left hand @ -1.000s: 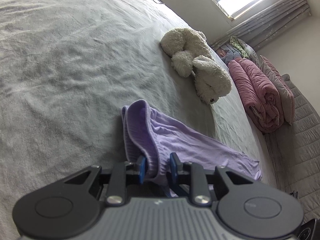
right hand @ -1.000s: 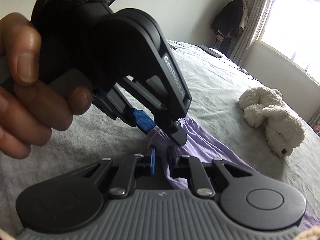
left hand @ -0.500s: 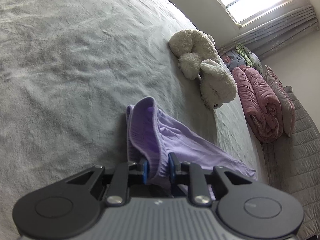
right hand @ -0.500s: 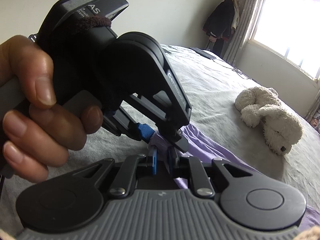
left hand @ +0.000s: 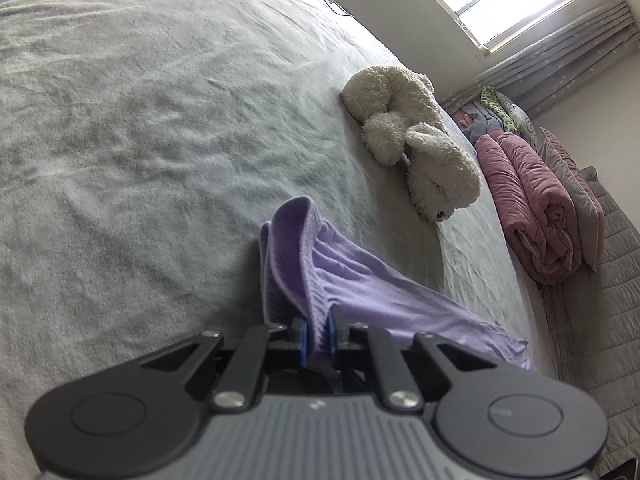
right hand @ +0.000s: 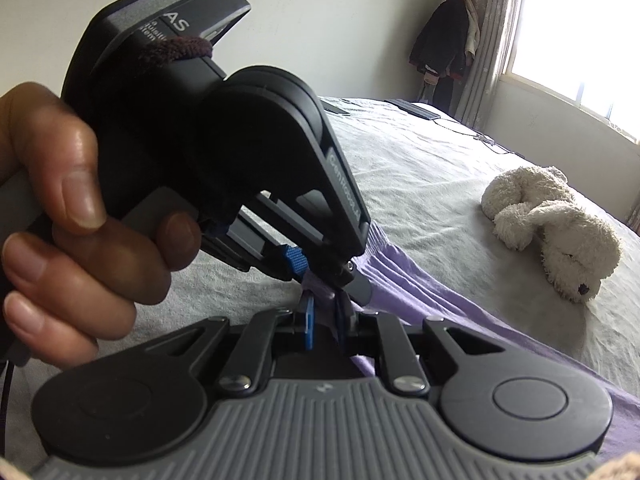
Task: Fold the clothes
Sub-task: 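Open the right gripper and withdraw it from the folded garment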
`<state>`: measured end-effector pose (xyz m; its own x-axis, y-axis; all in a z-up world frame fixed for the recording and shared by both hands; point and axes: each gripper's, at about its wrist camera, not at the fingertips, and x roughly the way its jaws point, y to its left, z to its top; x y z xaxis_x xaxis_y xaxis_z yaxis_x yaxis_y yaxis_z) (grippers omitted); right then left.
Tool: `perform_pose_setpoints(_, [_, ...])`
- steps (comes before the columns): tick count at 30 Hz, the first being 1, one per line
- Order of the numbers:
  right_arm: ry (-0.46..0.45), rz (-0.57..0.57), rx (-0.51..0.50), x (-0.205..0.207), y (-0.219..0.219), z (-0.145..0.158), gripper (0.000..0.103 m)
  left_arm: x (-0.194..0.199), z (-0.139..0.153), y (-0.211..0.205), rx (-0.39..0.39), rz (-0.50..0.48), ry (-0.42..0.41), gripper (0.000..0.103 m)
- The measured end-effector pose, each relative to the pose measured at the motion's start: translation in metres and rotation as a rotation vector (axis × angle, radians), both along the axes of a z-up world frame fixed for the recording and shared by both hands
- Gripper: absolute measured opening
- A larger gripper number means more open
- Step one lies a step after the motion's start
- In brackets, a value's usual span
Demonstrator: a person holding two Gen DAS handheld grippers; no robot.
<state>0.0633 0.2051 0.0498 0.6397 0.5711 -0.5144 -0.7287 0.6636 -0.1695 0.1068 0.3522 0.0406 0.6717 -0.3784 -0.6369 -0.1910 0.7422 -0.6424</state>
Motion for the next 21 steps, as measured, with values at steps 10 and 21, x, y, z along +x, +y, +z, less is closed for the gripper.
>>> perform_pose_setpoints(10, [0.047, -0.001, -0.007, -0.004, 0.004, -0.011, 0.016, 0.01, -0.014, 0.0, 0.011, 0.007, 0.081, 0.009])
perform_pose_setpoints(21, [0.081, -0.038, 0.002, -0.008, -0.009, -0.007, 0.033, 0.013, -0.018, 0.0, 0.021, -0.019, 0.107, 0.011])
